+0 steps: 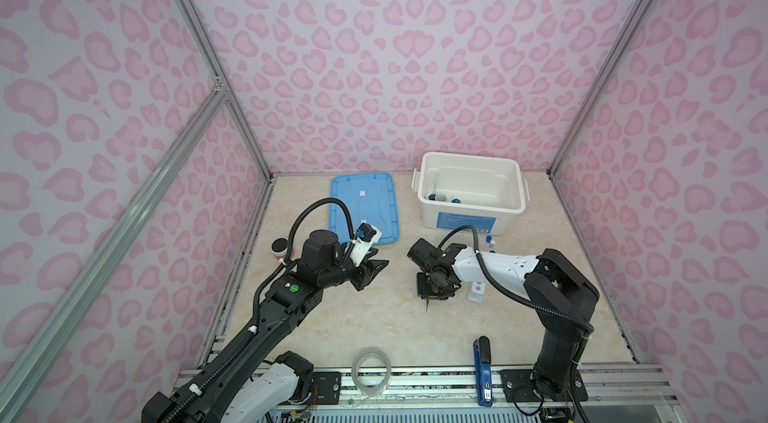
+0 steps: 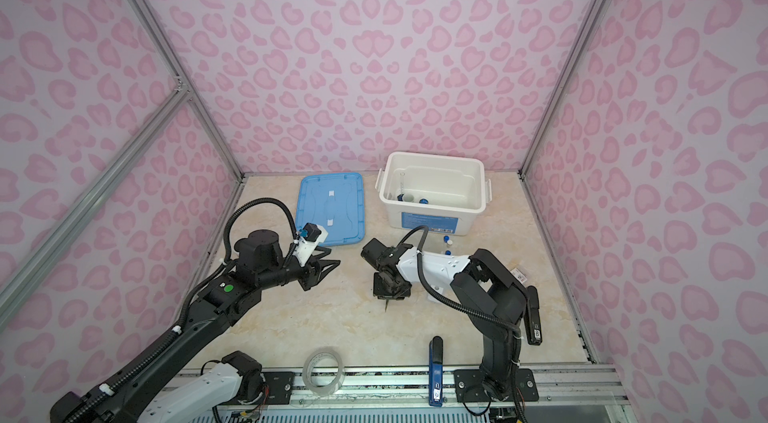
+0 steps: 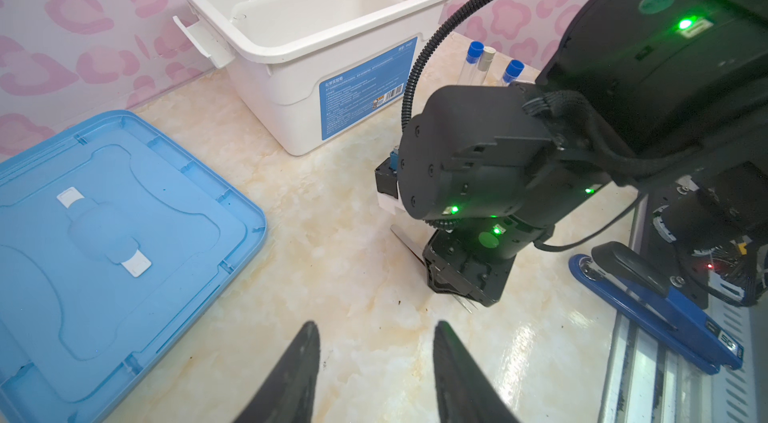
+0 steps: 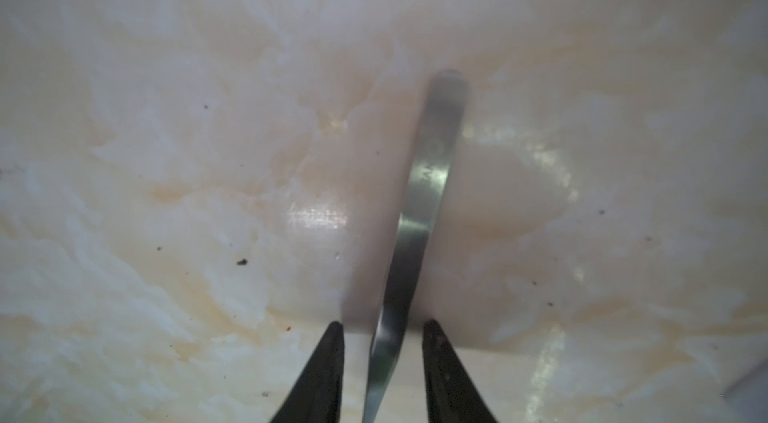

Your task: Organize the chemistry lab equipment

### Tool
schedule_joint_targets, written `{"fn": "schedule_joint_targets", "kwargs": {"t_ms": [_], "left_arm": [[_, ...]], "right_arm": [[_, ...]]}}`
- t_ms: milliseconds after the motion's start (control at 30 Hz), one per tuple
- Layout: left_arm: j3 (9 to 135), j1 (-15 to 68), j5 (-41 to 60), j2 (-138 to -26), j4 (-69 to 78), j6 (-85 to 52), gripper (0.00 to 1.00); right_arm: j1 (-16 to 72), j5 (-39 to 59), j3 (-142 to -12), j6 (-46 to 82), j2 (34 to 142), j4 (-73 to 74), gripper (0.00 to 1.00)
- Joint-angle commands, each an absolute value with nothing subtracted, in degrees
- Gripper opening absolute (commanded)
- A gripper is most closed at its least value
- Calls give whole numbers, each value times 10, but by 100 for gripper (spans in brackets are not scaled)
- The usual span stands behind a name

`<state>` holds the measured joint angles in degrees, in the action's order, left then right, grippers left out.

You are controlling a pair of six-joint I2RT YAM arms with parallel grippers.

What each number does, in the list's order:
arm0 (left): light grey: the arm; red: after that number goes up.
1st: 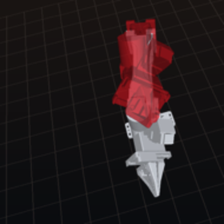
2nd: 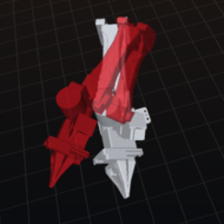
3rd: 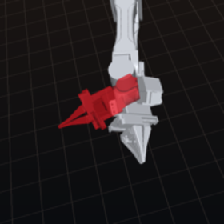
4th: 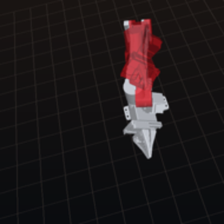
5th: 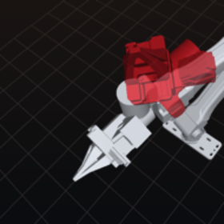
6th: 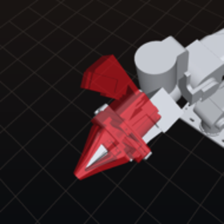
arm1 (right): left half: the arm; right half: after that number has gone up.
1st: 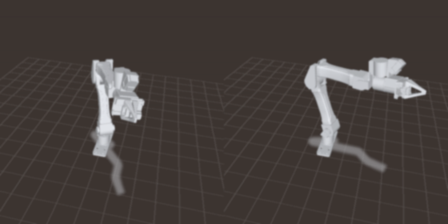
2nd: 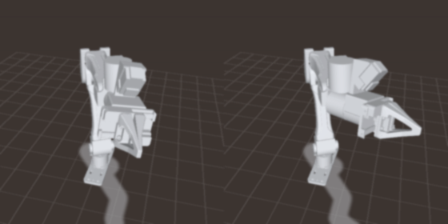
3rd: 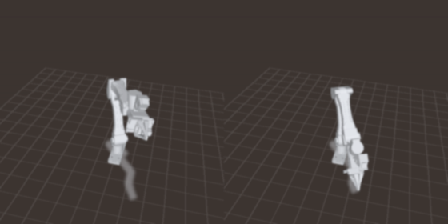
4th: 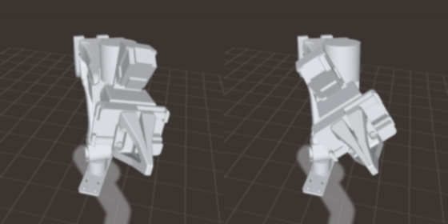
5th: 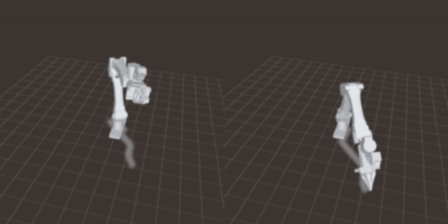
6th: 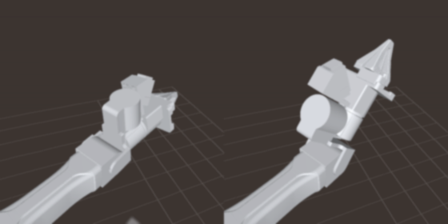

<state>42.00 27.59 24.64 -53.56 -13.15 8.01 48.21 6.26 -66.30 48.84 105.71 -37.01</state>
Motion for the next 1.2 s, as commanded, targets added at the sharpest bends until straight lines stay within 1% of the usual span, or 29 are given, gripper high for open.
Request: {"fn": "schedule_joint_targets", "kwargs": {"t_ms": [0,333,467,700,933,1167], "left_arm": [[418,276,251,-536,-114,83,47],[419,276,251,-541,-113,82,47],[419,276,251,-543,-113,81,47],[419,276,251,-545,-113,81,47],[420,276,251,-548,-112,81,47],[421,276,251,-553,-112,80,47]], "right_arm": [[481,36,-662,481,1067,-387,32],[478,32,-659,473,1070,-394,24],[478,33,-663,468,1069,-397,19],[474,28,-670,456,1070,-407,16],[472,14,-675,440,1074,-425,15],[471,12,-681,433,1083,-430,20]]}}
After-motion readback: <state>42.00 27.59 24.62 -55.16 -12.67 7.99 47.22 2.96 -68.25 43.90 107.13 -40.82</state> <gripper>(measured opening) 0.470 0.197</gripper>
